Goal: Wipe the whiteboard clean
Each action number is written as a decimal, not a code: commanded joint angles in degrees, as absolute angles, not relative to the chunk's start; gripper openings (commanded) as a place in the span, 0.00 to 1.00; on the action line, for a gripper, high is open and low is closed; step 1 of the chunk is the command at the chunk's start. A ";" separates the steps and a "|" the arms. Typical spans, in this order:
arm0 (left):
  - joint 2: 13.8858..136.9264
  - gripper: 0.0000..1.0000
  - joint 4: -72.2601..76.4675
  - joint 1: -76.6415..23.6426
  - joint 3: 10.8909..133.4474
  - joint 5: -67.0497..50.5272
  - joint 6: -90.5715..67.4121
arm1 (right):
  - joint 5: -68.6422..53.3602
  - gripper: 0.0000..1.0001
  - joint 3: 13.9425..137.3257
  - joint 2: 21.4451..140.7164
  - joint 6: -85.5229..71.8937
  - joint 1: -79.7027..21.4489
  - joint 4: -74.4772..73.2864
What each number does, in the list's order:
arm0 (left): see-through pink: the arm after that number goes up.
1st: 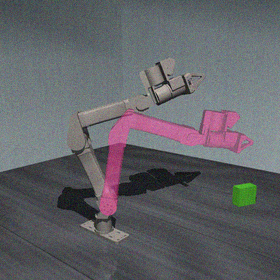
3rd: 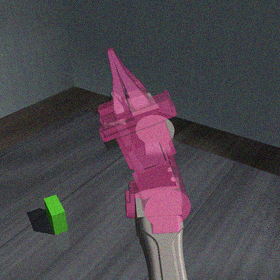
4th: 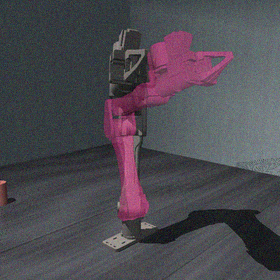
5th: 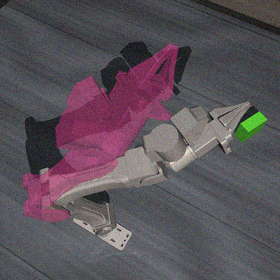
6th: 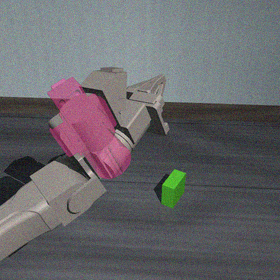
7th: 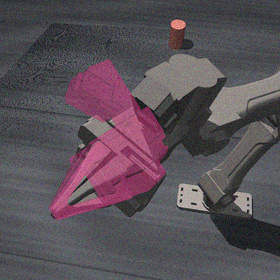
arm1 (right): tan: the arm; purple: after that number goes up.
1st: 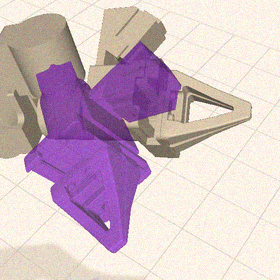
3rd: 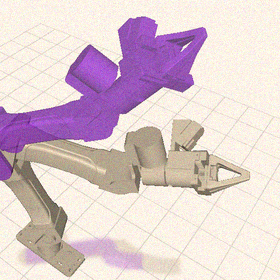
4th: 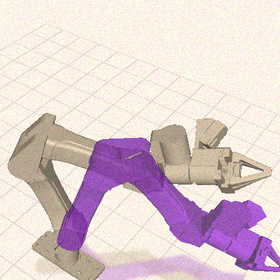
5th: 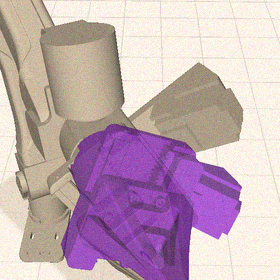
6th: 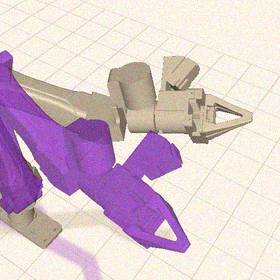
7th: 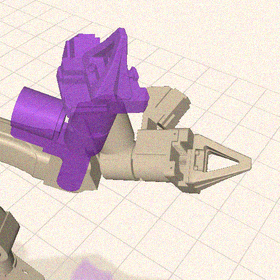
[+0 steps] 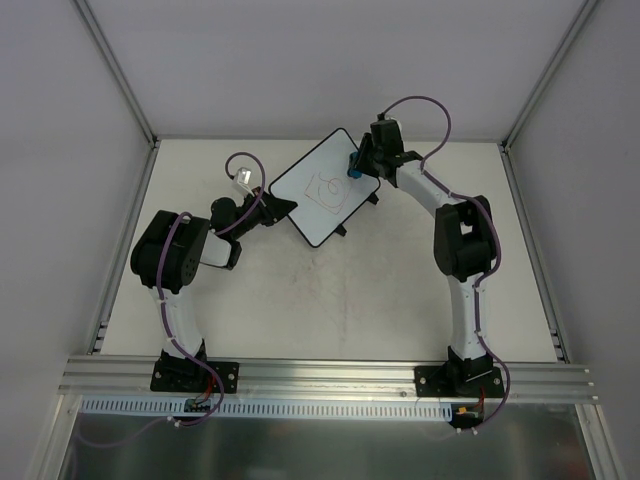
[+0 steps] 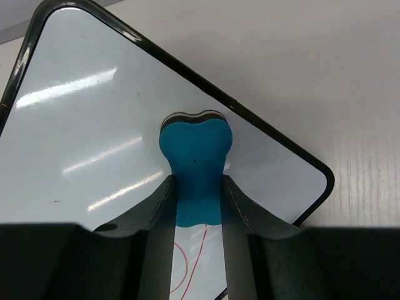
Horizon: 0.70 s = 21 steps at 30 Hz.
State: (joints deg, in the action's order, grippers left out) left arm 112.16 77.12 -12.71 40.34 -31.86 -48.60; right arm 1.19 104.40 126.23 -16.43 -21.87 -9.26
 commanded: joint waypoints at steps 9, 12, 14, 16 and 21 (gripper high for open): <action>112.41 0.00 96.33 -13.62 39.29 -34.80 -45.26 | -1.76 0.00 102.92 124.90 -8.46 -26.80 -8.53; 112.41 0.00 96.33 -13.62 39.38 -34.80 -45.26 | -2.10 0.00 101.69 123.58 -4.68 -29.26 -7.04; 112.32 0.00 96.33 -13.71 39.37 -34.80 -45.26 | -3.60 0.00 101.51 123.31 -3.35 -30.32 -6.24; 112.32 0.00 96.33 -13.71 39.29 -34.72 -45.26 | -6.40 0.00 101.51 123.40 -1.77 -31.37 -5.63; 112.41 0.00 96.33 -13.71 39.38 -34.72 -45.35 | -9.40 0.00 101.51 123.05 2.89 -33.75 -5.54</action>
State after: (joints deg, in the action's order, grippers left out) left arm 112.16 77.06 -12.71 40.29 -31.73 -48.71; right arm -1.89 102.52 123.50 -1.54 -30.15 -5.72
